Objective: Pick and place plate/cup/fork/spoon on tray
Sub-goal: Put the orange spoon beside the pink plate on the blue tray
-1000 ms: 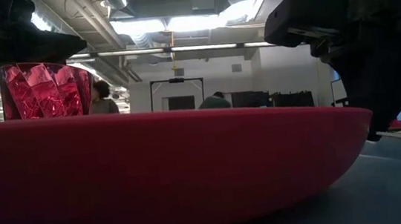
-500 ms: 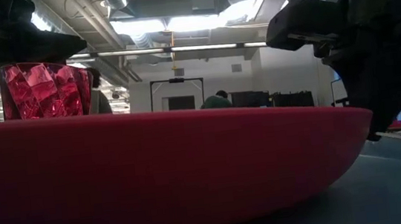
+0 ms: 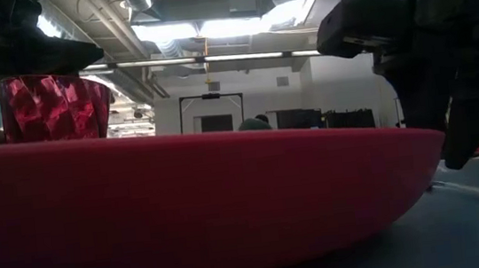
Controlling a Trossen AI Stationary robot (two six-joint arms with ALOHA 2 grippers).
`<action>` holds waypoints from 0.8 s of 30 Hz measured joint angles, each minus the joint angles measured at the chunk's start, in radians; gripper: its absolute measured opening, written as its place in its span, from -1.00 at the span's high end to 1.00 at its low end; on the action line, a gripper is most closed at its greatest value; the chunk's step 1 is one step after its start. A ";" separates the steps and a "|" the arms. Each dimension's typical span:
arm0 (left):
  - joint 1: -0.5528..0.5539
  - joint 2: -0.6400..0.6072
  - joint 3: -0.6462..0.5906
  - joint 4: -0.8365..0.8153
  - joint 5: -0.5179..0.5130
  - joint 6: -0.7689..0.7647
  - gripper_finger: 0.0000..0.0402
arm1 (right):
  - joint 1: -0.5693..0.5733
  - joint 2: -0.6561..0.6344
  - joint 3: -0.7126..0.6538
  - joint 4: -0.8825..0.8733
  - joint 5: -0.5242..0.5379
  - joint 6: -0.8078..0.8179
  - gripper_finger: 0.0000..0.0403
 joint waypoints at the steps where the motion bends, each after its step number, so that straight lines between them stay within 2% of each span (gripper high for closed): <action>1: 0.000 0.000 0.000 0.000 0.000 0.000 0.58 | 0.000 0.000 0.000 0.000 0.004 -0.004 0.40; 16: 0.000 0.000 0.000 0.000 0.000 0.000 0.58 | 0.002 -0.039 0.000 -0.002 -0.065 -0.074 0.39; 20: 0.000 0.000 0.000 0.000 0.000 0.000 0.58 | 0.005 -0.089 0.003 -0.017 0.034 -0.124 0.40; 24: 0.000 0.000 0.000 0.000 0.000 0.000 0.58 | 0.042 -0.139 0.049 -0.162 0.139 -0.081 0.40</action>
